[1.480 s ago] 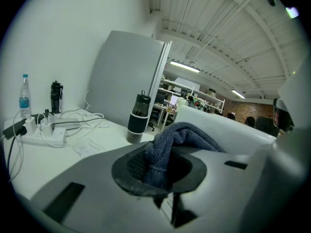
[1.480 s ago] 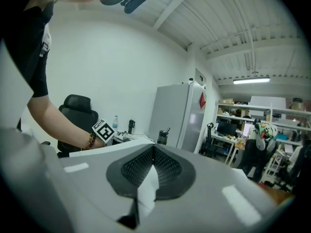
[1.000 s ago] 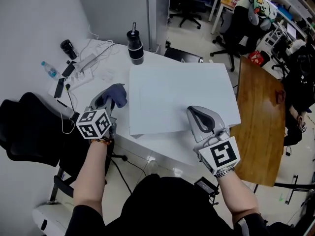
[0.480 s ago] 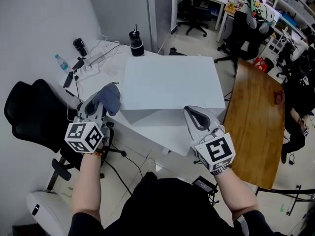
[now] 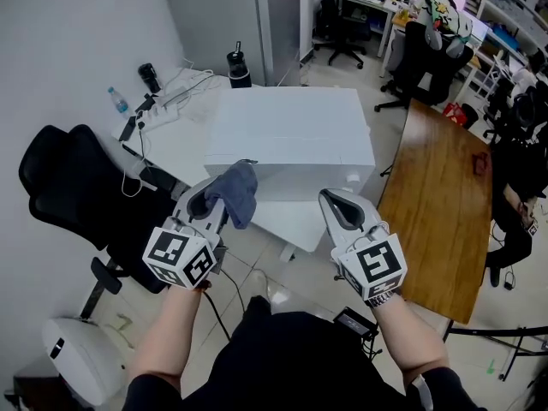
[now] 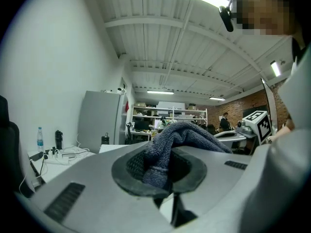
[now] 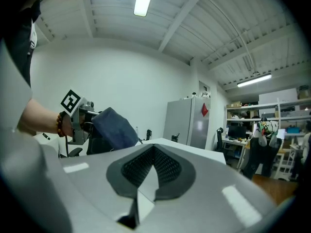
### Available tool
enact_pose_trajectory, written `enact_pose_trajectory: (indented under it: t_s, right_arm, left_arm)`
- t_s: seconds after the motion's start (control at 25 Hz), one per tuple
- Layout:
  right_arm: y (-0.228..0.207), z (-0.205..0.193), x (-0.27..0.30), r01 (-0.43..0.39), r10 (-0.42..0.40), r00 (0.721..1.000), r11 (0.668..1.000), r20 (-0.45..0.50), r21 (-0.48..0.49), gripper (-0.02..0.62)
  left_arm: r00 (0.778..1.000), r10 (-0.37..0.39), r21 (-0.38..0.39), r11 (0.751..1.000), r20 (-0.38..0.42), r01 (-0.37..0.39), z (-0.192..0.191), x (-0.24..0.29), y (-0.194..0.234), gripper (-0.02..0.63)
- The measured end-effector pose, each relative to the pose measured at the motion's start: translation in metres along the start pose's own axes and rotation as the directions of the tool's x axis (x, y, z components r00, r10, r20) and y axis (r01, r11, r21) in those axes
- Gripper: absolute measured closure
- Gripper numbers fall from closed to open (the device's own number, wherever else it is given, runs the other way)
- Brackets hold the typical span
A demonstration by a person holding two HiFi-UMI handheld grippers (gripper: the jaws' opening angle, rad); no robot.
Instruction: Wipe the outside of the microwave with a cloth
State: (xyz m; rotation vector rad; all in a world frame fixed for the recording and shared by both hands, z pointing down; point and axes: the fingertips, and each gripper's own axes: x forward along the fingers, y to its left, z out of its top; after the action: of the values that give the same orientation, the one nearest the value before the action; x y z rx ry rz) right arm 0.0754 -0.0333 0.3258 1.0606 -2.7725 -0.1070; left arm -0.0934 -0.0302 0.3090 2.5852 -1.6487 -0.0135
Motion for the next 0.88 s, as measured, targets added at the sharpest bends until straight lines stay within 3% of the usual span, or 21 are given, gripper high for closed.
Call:
enact_pose_trajectory:
  t_s: [0.36,0.88]
  right_arm:
    - [0.020,-0.006,-0.036,-0.015,0.015,1.000,1.000,0.006,0.009,0.595]
    - [0.036,-0.017,-0.067,-0.021,0.022,1.000,1.000,-0.009,0.012,0.595]
  left_arm:
    - [0.995,-0.097,-0.002,0.995,-0.011,0.097,-0.009,-0.013,-0.083,0.561]
    - [0.991,-0.133,-0.005,0.991,-0.016,0.133,-0.021,-0.028,-0.134,0.561]
